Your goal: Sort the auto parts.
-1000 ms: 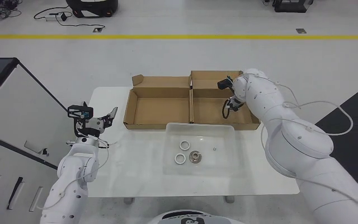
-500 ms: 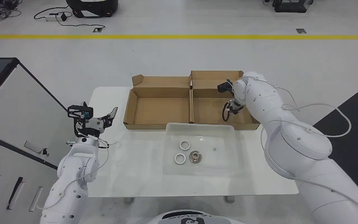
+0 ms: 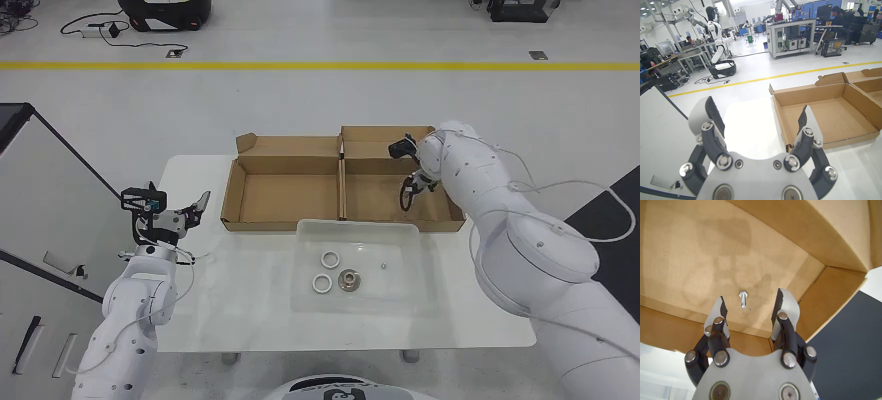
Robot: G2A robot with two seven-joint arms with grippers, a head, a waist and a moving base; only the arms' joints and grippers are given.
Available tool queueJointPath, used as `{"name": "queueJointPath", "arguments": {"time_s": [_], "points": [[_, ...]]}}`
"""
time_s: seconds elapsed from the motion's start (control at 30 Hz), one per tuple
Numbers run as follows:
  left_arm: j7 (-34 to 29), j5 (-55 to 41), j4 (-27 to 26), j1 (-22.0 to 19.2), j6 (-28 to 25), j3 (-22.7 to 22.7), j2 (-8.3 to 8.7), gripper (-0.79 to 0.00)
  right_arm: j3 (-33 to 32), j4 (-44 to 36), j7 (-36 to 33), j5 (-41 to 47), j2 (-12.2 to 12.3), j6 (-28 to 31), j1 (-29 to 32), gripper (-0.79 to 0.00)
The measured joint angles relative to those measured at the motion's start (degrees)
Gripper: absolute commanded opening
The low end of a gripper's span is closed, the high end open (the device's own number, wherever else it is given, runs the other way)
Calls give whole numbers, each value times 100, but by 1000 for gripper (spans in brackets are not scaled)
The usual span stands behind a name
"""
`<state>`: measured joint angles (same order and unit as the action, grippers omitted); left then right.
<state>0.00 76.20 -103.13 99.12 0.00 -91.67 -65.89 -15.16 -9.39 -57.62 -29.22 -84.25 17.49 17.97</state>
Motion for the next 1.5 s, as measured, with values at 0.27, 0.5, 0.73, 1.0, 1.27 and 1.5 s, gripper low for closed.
{"name": "queueJointPath", "arguments": {"time_s": [0.27,0.5,0.73,1.0,1.27,1.5], "points": [[0,0,0,0,0,0,0,0,-30,-201,463,-263,50,662,-330,0],[0,0,0,0,0,0,0,0,-161,-389,779,-258,129,1433,-590,0],[0,0,0,0,0,0,0,0,-292,-609,835,-242,252,2164,-763,0],[0,0,0,0,0,0,0,0,-456,-1046,622,-177,457,2849,-855,0],[0,0,0,0,0,0,0,0,-625,-1908,188,-90,785,3115,-775,0],[0,0,0,0,0,0,0,0,-655,-3237,-110,-35,1288,2808,-559,0]]}}
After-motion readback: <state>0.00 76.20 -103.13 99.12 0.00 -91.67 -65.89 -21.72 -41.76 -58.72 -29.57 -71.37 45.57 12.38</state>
